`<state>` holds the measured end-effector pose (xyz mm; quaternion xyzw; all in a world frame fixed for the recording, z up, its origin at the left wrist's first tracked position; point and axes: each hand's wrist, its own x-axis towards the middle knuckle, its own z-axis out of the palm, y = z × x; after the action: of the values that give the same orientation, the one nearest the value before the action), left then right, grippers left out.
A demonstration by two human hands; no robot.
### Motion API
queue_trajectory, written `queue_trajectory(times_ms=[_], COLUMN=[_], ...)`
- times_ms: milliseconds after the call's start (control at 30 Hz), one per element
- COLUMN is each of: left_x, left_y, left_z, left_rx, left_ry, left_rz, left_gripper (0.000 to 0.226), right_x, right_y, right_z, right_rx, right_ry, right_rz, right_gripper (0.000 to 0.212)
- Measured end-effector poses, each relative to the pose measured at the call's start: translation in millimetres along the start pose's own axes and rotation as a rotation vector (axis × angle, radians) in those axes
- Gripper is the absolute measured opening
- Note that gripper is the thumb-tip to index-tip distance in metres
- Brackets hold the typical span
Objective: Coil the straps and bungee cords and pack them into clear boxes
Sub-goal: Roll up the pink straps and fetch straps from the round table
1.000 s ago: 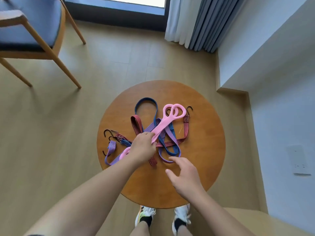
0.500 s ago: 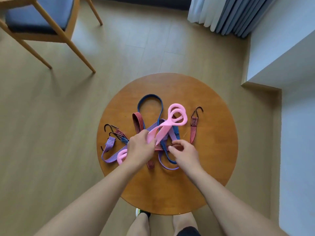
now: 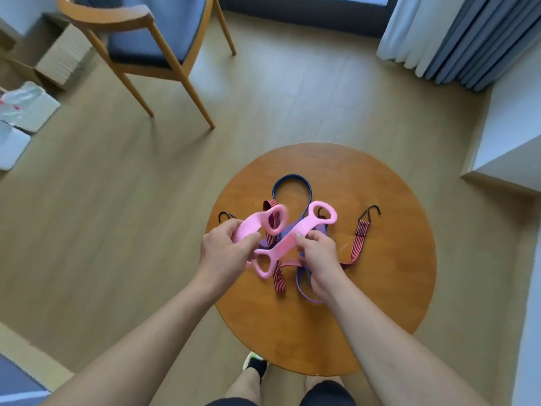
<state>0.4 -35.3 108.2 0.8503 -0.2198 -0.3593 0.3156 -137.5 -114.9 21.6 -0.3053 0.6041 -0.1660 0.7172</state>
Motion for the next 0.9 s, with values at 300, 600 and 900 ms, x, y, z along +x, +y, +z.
queue_trajectory(times_ms=[300, 600, 900], left_x=[-16, -66, -170], left_y=[79, 192, 265], left_z=[-50, -90, -92], left_rx=[-0.106, -0.132, -0.124], left_ry=[-0.011, -0.19, -0.575], left_rz=[0.251, 0.692, 0.993], left_gripper=[0.01, 0.065, 0.044], right_x=[-121, -245, -372], right_y=[-99, -188, -215], right_z=[-3, -24, -68], right_rx=[0.033, -0.121, -0.17], right_ry=[-0.048, 0.093, 0.497], right_rz=[-0.375, -0.735, -1.046], right_gripper=[0.021, 0.033, 0.025])
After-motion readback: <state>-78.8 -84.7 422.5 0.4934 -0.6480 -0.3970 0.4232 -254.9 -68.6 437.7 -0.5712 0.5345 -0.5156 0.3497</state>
